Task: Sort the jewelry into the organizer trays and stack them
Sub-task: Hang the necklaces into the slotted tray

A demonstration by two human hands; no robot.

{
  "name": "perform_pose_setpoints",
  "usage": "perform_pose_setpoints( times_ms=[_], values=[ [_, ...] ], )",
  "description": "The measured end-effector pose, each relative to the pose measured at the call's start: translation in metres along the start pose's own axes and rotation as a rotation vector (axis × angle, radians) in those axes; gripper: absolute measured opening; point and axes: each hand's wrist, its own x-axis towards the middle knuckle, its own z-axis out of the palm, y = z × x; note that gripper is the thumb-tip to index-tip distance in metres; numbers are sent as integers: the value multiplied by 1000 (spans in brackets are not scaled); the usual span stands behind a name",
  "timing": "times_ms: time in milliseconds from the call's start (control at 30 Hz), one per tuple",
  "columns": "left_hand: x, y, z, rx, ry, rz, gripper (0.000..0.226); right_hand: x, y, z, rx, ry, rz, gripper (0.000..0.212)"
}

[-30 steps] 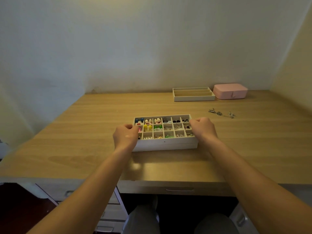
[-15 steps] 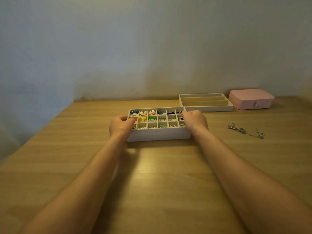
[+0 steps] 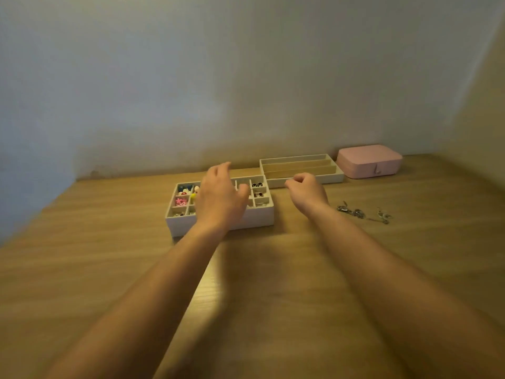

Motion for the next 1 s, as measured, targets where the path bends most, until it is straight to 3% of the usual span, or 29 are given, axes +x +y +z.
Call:
perform_pose_setpoints(
  times_ms=[133, 300, 467, 633, 833, 1000],
  values=[
    [6, 56, 38, 39, -114, 198, 48, 18, 12, -40, -66, 78, 10, 48],
    [36, 93, 100, 276, -264, 288, 36, 59, 35, -82, -190, 85, 1, 50],
    [68, 94, 140, 453, -267, 281, 28, 97, 47, -83, -327, -10, -67, 56],
    [84, 81, 159, 491, -339, 188, 31, 123, 55, -68, -451, -48, -77, 38],
    [80, 85, 152, 424, -200, 205, 25, 118, 54, -64, -466, 89, -153, 18],
    [61, 103, 124, 301, -111, 269, 24, 86, 43, -97, -440, 197, -189, 20]
  ],
)
